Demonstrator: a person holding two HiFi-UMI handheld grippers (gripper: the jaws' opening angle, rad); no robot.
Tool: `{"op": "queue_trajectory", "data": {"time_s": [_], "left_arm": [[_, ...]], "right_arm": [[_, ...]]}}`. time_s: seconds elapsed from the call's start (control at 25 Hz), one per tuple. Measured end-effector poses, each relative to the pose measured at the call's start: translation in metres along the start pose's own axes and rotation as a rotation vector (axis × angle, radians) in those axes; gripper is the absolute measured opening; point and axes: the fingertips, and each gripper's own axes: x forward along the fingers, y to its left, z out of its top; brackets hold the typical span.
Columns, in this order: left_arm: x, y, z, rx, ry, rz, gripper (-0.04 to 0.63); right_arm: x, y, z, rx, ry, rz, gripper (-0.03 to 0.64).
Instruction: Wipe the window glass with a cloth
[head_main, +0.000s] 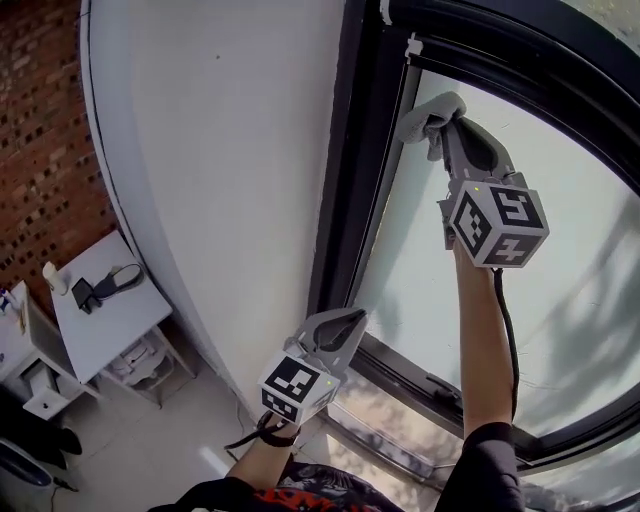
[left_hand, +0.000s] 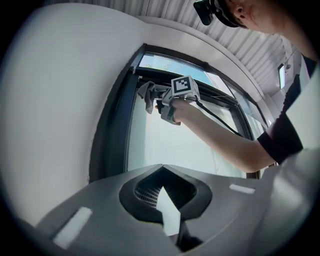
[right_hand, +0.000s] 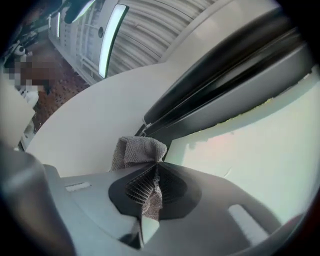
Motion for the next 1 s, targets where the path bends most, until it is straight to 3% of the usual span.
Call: {"op": "queue_trajectory", "data": {"time_s": [0.2, 0.48, 0.92, 1.0], "left_arm": [[-0.009, 0.017, 0.0, -0.015, -0.006, 0.003, -0.009], [-0.002, 0.017, -0.008, -0.049, -0.008, -0.039, -0.009], [0.041, -0.041, -0.017, -0.093, 0.01, -0.233, -0.009], [0.051, -0.056, -0.017, -0.093, 0.007, -0.277, -0.009]], "right_arm": [[0.035, 0.01, -0.021, 0.144, 0.049, -0.016, 0.015], [0.021, -0.003, -0.016, 0.137, 0.048, -0.055, 0.015], [-0.06, -0.06, 0.007, -0.076, 0.047, -0.225, 0.015], [-0.08, -0.074, 0.009, -0.066, 0.047, -0.246, 0.015]]}}
